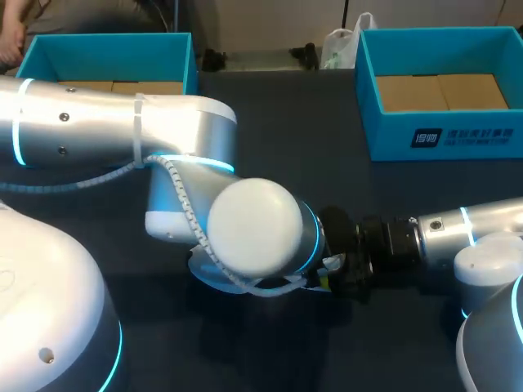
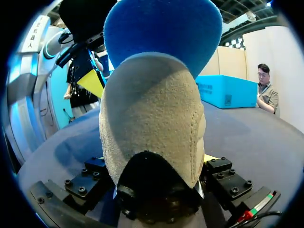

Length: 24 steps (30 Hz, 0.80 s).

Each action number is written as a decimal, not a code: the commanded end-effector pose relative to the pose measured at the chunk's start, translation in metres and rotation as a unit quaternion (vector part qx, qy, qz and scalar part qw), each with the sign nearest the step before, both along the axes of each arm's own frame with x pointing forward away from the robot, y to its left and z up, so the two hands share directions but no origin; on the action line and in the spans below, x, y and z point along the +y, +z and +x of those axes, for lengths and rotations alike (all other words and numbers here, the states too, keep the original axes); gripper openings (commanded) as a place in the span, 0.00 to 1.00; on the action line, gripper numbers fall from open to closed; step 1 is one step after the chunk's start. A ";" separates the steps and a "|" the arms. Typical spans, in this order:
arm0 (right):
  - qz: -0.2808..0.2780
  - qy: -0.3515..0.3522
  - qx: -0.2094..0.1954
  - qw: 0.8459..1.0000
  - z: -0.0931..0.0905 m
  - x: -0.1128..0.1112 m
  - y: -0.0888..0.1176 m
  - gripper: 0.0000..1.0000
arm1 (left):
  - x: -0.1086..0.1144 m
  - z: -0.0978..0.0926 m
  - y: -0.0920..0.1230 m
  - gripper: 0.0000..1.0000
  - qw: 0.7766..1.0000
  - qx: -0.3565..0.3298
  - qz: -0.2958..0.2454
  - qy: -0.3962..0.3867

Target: Take the shoe out of the shoebox, open the shoe tongue, remove and reinsert the insole, then place the shoe into the shoebox

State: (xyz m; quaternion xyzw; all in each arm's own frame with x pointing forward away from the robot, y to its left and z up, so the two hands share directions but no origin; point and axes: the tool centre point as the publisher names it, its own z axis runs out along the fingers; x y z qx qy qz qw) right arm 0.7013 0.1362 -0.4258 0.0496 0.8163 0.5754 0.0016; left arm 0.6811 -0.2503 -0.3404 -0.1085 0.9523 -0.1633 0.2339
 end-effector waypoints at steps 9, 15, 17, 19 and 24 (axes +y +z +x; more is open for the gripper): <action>-0.002 -0.001 0.000 1.000 -0.001 0.003 -0.002 0.00 | -0.002 -0.001 -0.001 0.49 0.999 -0.035 -0.005 0.020; -0.002 -0.001 0.000 1.000 -0.001 0.003 -0.002 0.00 | 0.002 0.004 -0.002 0.48 0.999 -0.041 -0.009 0.027; -0.002 -0.001 0.000 1.000 -0.001 0.003 -0.002 0.00 | 0.003 0.006 -0.002 0.48 0.999 -0.042 -0.009 0.031; -0.002 -0.001 0.000 1.000 -0.001 0.003 -0.002 0.00 | 0.004 0.008 -0.001 0.47 0.999 -0.043 -0.010 0.032; -0.002 -0.001 0.000 1.000 -0.001 0.003 -0.002 0.00 | 0.007 0.009 0.000 0.40 0.998 -0.047 -0.013 0.034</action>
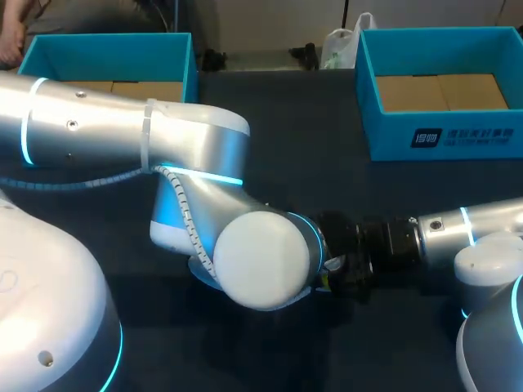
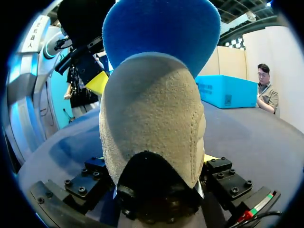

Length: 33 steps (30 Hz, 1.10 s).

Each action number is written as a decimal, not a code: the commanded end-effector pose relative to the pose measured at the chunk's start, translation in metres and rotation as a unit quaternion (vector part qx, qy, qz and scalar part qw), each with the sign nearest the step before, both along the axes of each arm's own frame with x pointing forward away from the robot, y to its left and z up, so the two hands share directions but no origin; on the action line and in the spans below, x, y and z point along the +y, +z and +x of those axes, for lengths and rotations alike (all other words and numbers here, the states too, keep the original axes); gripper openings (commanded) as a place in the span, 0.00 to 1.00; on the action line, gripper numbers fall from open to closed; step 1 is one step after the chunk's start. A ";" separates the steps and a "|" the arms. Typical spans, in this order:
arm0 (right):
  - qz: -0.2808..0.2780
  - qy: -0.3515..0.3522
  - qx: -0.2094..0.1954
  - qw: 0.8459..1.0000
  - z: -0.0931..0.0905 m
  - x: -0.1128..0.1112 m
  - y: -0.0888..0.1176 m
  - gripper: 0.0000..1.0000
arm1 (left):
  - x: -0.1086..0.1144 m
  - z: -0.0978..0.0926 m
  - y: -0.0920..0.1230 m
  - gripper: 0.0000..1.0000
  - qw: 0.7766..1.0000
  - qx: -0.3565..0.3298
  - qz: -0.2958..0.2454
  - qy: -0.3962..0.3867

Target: Take the shoe out of the shoebox, open the shoe tongue, remove and reinsert the insole, then place the shoe into the shoebox

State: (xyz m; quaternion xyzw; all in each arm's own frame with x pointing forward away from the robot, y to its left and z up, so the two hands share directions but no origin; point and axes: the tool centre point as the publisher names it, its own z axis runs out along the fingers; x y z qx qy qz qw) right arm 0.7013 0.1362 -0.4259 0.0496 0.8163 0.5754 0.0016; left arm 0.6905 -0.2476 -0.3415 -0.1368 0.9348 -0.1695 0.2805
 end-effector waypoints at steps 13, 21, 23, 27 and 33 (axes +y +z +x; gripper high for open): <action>-0.002 -0.001 0.000 1.000 -0.001 0.003 -0.002 0.00 | 0.007 -0.002 0.000 0.16 1.000 -0.016 -0.002 -0.016; -0.002 -0.001 0.000 1.000 -0.001 0.003 -0.002 0.00 | 0.009 -0.004 0.000 0.37 0.999 -0.026 -0.004 -0.026; -0.002 -0.001 0.000 1.000 -0.001 0.003 -0.002 0.00 | 0.010 -0.005 0.000 0.38 0.999 -0.030 -0.005 -0.029; -0.002 -0.001 0.000 1.000 -0.001 0.003 -0.002 0.00 | 0.011 -0.006 -0.003 0.40 0.999 -0.035 -0.001 -0.035; -0.002 -0.001 0.000 1.000 -0.001 0.003 -0.002 0.00 | 0.009 -0.006 -0.006 0.42 0.998 -0.044 0.003 -0.041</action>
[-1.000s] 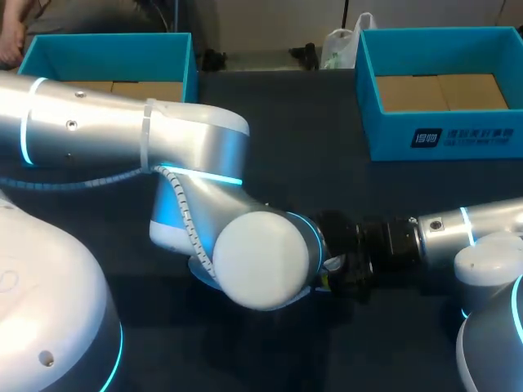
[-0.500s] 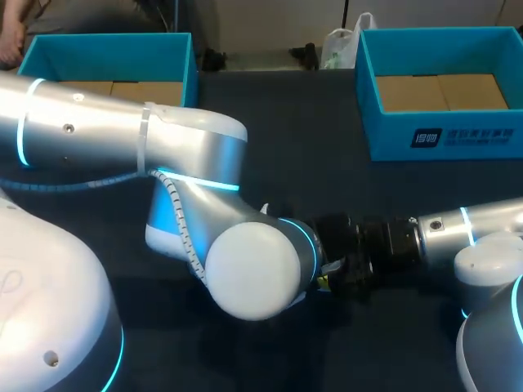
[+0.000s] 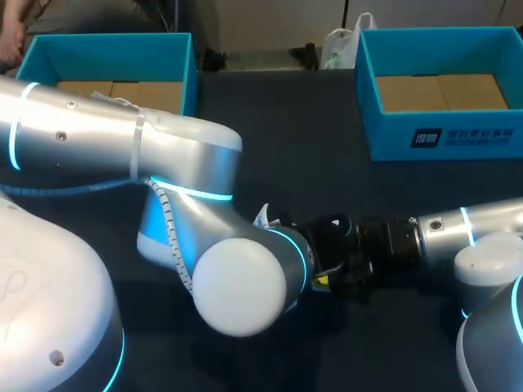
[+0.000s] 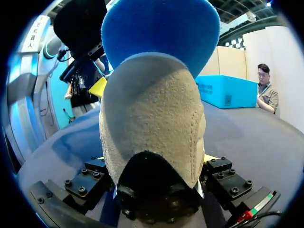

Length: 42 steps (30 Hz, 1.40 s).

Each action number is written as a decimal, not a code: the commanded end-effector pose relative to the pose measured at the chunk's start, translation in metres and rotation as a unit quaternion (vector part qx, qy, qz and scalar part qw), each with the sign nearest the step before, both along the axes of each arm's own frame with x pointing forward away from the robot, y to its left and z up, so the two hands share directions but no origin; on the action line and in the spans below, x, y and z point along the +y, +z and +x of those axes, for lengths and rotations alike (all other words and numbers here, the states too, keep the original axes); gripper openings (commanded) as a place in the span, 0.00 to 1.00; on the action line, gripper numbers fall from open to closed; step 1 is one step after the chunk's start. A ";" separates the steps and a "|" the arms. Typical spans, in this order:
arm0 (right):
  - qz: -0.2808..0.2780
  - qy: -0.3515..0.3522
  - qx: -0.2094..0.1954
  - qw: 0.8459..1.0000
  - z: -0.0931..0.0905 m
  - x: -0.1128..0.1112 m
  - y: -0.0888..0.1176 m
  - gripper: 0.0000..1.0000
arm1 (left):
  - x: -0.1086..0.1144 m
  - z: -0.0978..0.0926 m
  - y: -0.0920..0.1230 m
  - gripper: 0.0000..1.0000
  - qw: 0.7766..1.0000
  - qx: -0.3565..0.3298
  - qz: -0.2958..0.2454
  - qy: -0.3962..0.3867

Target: Take the shoe out of the shoebox, open the shoe tongue, remove and reinsert the insole, then place the shoe into the shoebox

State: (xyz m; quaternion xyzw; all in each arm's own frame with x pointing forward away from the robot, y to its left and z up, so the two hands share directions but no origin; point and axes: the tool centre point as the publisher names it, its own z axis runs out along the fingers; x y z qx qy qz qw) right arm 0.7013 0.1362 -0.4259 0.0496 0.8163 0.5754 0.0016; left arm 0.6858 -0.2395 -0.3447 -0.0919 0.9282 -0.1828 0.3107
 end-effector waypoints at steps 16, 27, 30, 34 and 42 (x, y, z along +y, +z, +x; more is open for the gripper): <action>-0.002 -0.001 0.000 1.000 -0.001 0.003 -0.002 0.00 | -0.001 0.008 0.007 0.00 1.000 -0.011 -0.027 -0.001; -0.002 -0.001 0.000 1.000 -0.001 0.003 -0.002 0.00 | -0.010 0.010 0.013 0.00 0.999 -0.013 -0.042 -0.008; -0.002 -0.001 0.000 1.000 -0.001 0.003 -0.002 0.00 | -0.009 0.008 0.010 0.33 0.999 -0.014 -0.042 -0.012; -0.002 -0.001 0.000 1.000 -0.001 0.003 -0.002 0.00 | -0.008 0.009 0.008 0.35 0.999 -0.016 -0.042 -0.015; -0.002 -0.001 0.000 1.000 -0.001 0.003 -0.002 0.00 | -0.004 0.009 0.002 0.36 0.999 -0.008 -0.033 -0.030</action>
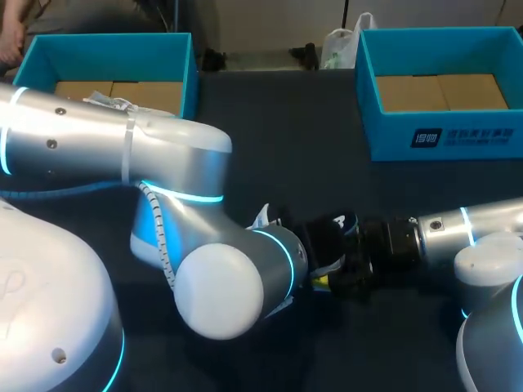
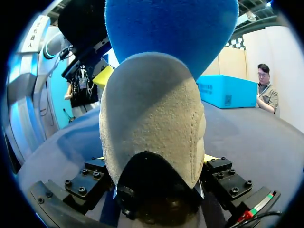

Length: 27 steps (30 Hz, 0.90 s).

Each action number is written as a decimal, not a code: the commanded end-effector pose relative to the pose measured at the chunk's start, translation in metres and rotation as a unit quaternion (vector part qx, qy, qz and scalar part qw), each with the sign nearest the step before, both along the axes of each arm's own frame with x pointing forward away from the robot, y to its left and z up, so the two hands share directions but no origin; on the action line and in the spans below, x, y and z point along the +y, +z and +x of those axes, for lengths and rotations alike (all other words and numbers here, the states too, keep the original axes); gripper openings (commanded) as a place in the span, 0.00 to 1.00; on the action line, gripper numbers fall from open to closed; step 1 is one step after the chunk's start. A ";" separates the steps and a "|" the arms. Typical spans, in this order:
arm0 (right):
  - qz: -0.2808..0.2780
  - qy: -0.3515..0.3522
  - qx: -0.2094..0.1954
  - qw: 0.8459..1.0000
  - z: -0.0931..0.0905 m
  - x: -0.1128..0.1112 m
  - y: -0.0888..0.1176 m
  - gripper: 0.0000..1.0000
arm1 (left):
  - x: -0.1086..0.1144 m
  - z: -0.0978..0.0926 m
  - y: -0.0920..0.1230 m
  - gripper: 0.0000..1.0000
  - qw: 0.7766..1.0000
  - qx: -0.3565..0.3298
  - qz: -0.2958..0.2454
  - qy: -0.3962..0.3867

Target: Take the shoe out of the shoebox, open the shoe tongue, remove and reinsert the insole, then place the shoe into the shoebox

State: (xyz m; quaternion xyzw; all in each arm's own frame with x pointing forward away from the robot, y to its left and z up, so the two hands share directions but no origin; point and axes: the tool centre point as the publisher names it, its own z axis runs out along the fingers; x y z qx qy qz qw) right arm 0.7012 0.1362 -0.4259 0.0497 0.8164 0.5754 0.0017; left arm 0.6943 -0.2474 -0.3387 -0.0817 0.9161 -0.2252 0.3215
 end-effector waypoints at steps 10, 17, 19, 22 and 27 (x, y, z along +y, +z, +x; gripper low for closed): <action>-0.002 -0.001 0.000 1.000 -0.001 0.003 -0.002 0.00 | 0.002 -0.004 -0.007 0.45 1.000 0.001 0.001 -0.008; -0.002 -0.001 0.000 1.000 -0.001 0.003 -0.002 0.00 | -0.001 -0.002 -0.011 0.47 1.000 -0.018 -0.005 0.000; -0.002 -0.001 0.000 1.000 -0.001 0.003 -0.002 0.00 | -0.001 0.001 -0.012 0.46 1.000 -0.020 -0.005 0.003; -0.002 -0.001 0.000 1.000 -0.001 0.003 -0.002 0.00 | -0.001 0.006 -0.014 0.44 1.000 -0.024 -0.006 0.009; -0.002 -0.001 0.000 1.000 -0.001 0.003 -0.002 0.00 | 0.001 0.009 -0.013 0.41 0.999 -0.029 -0.011 0.016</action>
